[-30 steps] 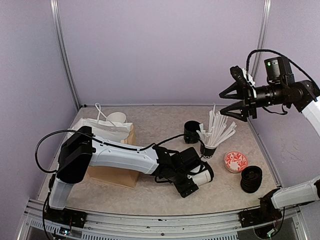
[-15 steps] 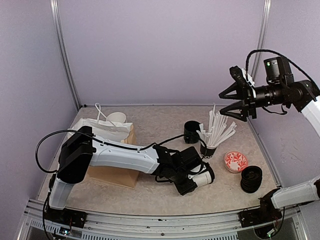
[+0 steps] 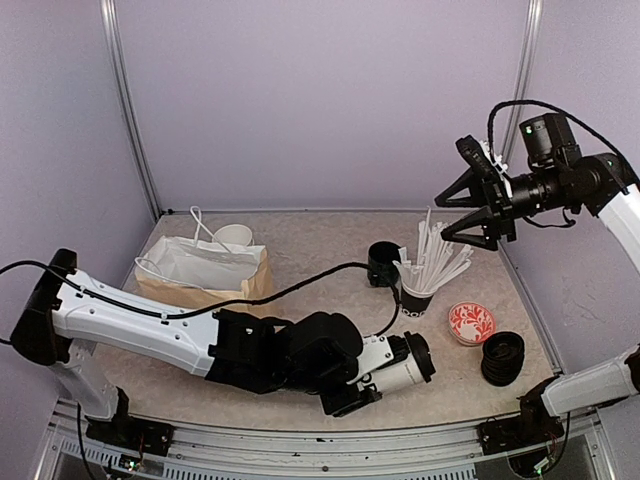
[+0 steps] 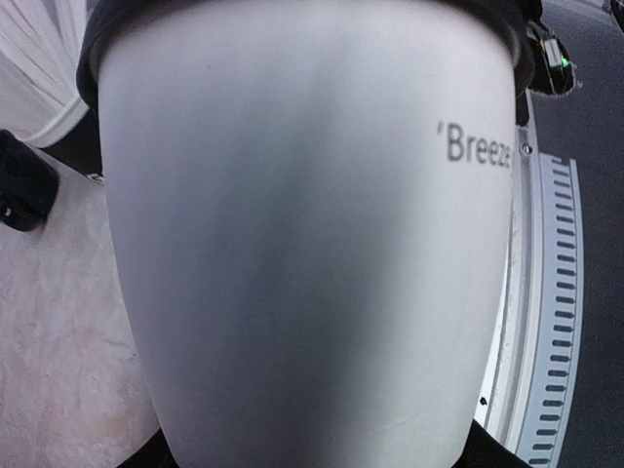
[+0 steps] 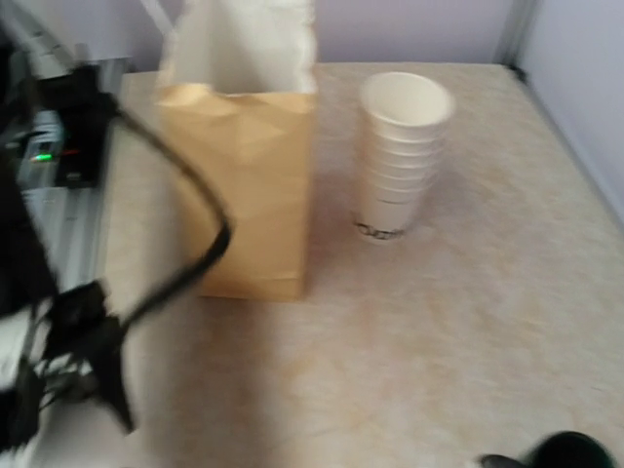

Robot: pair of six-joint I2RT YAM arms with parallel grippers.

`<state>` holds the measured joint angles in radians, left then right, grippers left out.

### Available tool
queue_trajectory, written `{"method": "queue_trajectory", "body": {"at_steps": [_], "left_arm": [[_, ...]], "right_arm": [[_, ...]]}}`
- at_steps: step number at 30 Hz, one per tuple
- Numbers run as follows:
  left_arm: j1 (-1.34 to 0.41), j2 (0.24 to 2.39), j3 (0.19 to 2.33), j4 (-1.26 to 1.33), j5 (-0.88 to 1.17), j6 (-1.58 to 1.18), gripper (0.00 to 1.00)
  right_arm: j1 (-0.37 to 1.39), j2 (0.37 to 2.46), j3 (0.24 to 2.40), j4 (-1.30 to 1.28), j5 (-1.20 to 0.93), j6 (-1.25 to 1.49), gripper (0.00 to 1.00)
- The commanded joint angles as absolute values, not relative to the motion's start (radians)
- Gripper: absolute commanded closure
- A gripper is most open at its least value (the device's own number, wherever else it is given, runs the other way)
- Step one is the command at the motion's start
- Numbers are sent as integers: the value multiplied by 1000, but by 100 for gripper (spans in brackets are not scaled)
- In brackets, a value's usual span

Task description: Pack the takeout coffee

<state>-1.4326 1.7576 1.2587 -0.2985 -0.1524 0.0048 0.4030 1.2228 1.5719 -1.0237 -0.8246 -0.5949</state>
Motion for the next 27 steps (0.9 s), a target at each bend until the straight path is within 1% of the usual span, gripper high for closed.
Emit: {"method": "queue_trajectory", "body": {"at_steps": [1, 4, 8, 10, 13, 17, 27], "left_arm": [[-1444, 1643, 1153, -65, -354, 35, 39], [-1445, 1584, 1107, 7, -415, 74, 38], [-1439, 1548, 1081, 85, -444, 123, 38], [-1425, 1538, 1079, 98, -417, 126, 37], [-1413, 1532, 1073, 119, -380, 128, 38], [-1406, 1527, 1084, 120, -330, 139, 38], [-1388, 1534, 1103, 104, -246, 130, 38]], "right_arm": [[396, 1227, 1565, -1182, -984, -715, 24], [398, 1251, 1562, -1258, -1035, -806, 24], [418, 1237, 1521, -1247, -1027, -835, 23], [454, 1228, 1498, -1221, -987, -832, 22], [520, 1222, 1483, -1217, -909, -842, 17], [602, 1229, 1468, -1204, -812, -843, 15], [659, 1236, 1465, -1167, -762, -830, 13]]}}
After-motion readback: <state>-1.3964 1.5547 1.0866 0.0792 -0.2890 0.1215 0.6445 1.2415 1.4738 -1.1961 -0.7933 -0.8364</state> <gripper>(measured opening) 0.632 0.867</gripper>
